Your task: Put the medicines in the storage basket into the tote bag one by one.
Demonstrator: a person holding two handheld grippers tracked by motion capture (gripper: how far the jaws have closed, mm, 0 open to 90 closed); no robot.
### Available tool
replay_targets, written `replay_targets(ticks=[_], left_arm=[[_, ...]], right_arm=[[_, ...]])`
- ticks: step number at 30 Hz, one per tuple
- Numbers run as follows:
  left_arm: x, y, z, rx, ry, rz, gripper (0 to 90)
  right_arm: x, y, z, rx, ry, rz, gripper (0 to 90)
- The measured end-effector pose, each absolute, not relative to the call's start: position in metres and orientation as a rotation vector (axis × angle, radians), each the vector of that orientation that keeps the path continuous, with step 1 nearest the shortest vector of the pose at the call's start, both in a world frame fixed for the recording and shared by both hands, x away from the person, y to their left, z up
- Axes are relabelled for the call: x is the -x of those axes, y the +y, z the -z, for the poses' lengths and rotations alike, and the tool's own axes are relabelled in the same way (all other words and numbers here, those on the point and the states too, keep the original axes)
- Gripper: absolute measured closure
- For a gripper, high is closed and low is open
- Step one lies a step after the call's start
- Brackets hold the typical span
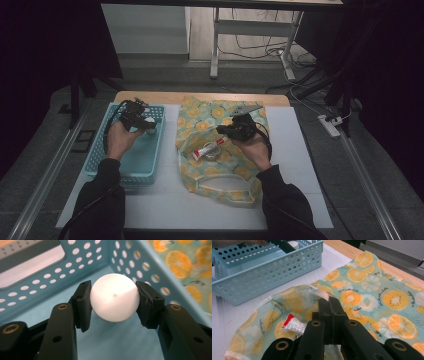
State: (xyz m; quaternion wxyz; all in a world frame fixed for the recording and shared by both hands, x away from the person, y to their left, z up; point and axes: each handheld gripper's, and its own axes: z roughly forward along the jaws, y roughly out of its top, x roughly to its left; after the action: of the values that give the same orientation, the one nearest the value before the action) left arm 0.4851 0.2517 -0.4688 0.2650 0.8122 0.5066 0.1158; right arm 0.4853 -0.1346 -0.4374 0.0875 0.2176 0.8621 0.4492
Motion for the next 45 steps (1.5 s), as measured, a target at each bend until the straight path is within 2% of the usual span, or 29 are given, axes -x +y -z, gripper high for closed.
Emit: replay_targets(ticks=[22,45], left_arm=[[-0.456,0.249,0.420,-2.164,1.249,-0.318,50.5],[-0.435,0.193,0.409,-2.238,1.035,-0.252,50.5]], right_arm=[[-0.484,-0.133,0.436,-0.641,2.562,-1.341,90.0],[-0.484,-0.134,0.436,-0.644,2.554,-1.346,90.0]])
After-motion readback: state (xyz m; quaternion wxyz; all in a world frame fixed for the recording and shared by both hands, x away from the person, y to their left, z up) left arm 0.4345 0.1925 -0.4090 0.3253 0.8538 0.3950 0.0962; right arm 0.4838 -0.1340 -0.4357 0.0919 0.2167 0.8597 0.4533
